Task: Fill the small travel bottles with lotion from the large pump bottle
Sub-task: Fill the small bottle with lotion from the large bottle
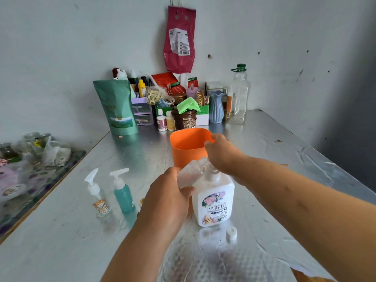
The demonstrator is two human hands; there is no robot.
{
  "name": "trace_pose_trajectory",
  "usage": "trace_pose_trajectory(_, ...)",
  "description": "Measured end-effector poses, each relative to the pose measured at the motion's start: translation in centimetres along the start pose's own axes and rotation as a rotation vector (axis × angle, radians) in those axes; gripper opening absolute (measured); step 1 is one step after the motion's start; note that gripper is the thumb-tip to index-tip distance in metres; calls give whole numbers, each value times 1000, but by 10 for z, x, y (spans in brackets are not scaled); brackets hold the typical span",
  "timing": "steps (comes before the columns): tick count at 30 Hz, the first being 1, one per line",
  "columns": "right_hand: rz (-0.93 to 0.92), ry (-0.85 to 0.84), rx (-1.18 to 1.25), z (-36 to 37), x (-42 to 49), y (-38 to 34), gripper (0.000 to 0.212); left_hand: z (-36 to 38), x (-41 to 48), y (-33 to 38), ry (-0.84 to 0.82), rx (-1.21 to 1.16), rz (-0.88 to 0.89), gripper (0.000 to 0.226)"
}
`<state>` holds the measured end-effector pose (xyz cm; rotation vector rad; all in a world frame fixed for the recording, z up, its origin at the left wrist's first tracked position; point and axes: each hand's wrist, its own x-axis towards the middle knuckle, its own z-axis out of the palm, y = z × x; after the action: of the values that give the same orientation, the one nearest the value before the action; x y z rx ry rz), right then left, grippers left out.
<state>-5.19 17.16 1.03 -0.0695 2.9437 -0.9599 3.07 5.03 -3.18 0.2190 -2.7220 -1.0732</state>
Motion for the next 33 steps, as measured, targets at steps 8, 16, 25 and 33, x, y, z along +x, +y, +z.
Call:
trace_pose_trajectory(8, 12, 21, -35, 10, -2, 4, 39, 6, 1, -6, -19, -5, -1, 33)
trace_pose_trajectory(16, 168, 29, 279, 16, 23, 8, 54, 1, -4, -2, -13, -29, 16, 30)
trace_pose_trajectory(25, 54, 3, 93, 1, 8, 3, 5, 1, -3, -1, 5, -19, 18, 29)
trace_pose_trajectory(33, -12, -26, -106, 6, -6, 1, 39, 9, 2, -9, -18, -18, 3, 32)
